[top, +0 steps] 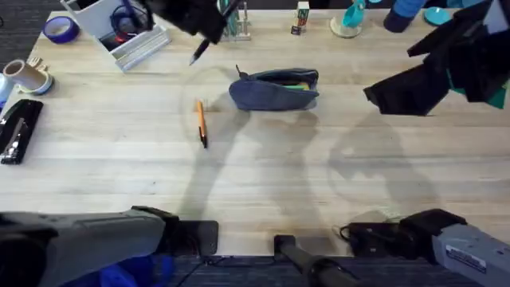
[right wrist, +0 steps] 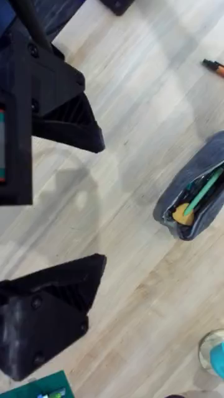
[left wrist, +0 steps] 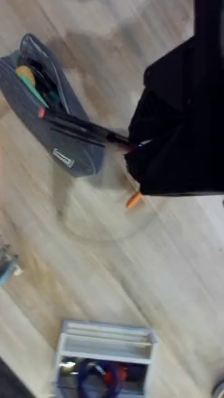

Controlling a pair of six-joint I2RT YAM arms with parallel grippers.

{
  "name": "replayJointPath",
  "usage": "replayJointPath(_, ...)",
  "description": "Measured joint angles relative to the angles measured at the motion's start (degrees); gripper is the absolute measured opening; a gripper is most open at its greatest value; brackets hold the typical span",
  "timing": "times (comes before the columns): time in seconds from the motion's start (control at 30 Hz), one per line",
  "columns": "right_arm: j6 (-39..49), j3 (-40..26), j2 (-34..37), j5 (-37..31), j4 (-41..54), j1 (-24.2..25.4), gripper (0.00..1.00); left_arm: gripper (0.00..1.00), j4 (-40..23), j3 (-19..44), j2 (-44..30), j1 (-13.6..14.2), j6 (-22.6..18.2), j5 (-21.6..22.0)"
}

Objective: Unzip the bag, pick up the pens from the table one at a time and place them inside, then zip the bag closed.

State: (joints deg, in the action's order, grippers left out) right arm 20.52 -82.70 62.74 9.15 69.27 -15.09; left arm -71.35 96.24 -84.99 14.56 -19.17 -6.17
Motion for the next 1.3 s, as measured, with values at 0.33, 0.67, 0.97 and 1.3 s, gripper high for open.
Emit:
replayJointPath(0.33, -0.01, 0.0, 0.0, 0.0, -0.02, 0.0, 0.998, 0.04, 2.63, 2.83, -5.48, 8.87, -10.2, 0.2)
replayJointPath(0.67, -0.01, 0.0, 0.0, 0.0, -0.02, 0.0, 0.998, 0.04, 5.78, 2.83, -11.42, 13.96, -22.72, -1.28)
replayJointPath(0.97, 0.0, 0.0, 0.0, 0.0, 0.0, 0.0, 0.998, 0.04, 9.49, 2.83, -16.09, 14.02, -28.9, -4.46)
replayJointPath(1.3, 0.02, 0.0, 0.0, 0.0, 0.01, 0.0, 0.997, 0.04, 10.54, 2.83, -20.23, 14.02, -29.82, -6.77)
